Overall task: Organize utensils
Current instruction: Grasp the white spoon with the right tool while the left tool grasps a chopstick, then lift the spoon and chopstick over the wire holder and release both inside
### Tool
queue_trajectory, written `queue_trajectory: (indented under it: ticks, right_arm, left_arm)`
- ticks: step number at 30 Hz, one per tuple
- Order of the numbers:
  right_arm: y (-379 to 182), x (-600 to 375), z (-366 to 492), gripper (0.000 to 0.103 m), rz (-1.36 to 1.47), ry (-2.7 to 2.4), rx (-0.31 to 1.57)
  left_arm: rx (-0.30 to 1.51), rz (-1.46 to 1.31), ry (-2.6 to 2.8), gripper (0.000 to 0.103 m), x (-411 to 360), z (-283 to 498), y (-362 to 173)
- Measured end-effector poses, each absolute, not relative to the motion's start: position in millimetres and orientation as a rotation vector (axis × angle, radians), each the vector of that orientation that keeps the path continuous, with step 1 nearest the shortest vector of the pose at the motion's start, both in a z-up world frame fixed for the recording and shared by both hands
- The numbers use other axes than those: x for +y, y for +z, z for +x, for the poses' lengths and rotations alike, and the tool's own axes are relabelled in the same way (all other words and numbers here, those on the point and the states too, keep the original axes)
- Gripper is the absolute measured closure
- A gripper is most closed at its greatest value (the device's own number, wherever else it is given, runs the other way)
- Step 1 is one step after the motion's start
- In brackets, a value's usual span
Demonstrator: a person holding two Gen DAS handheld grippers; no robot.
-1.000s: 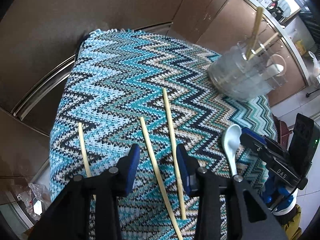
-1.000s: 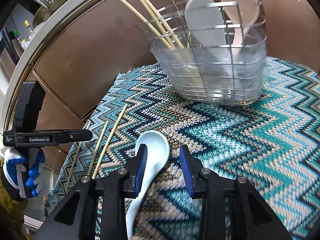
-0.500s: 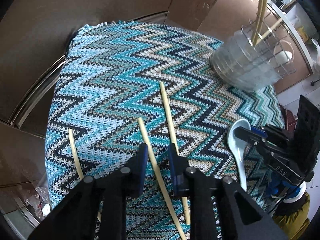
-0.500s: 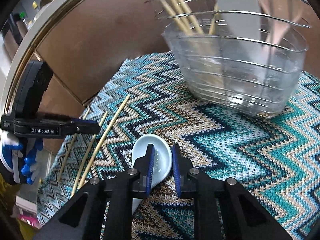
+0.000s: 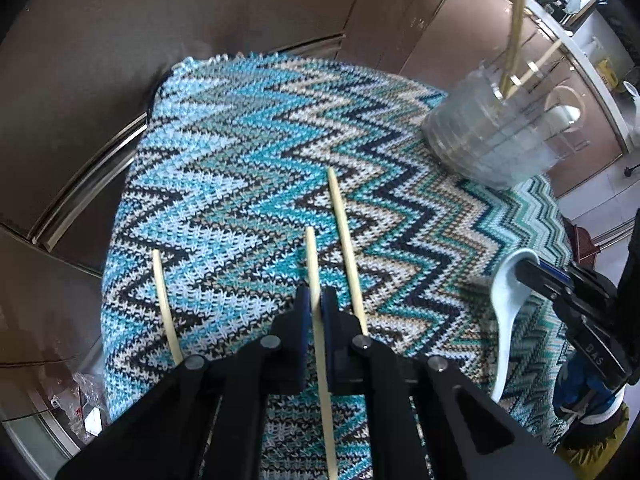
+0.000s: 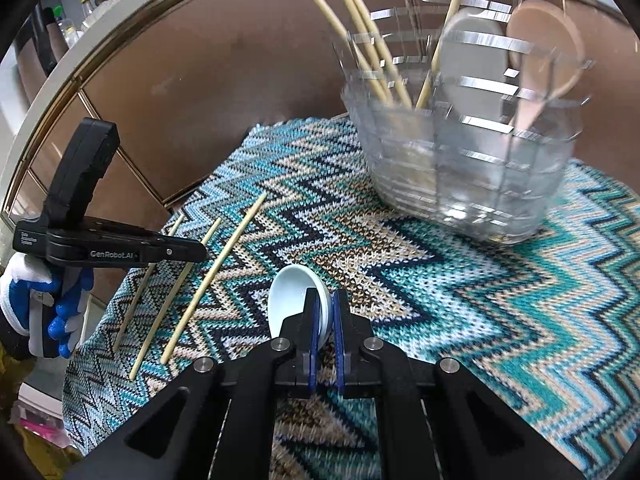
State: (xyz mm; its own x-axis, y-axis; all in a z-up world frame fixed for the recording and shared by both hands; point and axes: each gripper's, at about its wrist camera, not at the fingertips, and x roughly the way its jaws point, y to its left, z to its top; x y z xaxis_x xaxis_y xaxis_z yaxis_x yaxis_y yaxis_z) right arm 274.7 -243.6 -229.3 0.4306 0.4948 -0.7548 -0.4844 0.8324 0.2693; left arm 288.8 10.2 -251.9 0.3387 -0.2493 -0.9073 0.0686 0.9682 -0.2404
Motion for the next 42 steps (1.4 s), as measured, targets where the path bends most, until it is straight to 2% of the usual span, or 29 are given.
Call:
queue_trajectory:
  ticks: [27,35,42]
  right_arm:
    - [-126.8,-261.6,129.4,0.096,0.026,0.429,0.718]
    - [-81.8,-266.4,109.2,0.096,0.014,0.386,0.606]
    - [-40.9,-283.8,123.9,0.096,0.030,0.322,0.488]
  left_arm:
    - [0.931,-0.214,-0.283,0.098,24.5,169.9,-141.6]
    - [0.812,-0.232,-0.329,0.098,23.8,147.0,-93.5]
    - [0.678,-0.280,-0.431,0.098,2.3,158.2,-46.5]
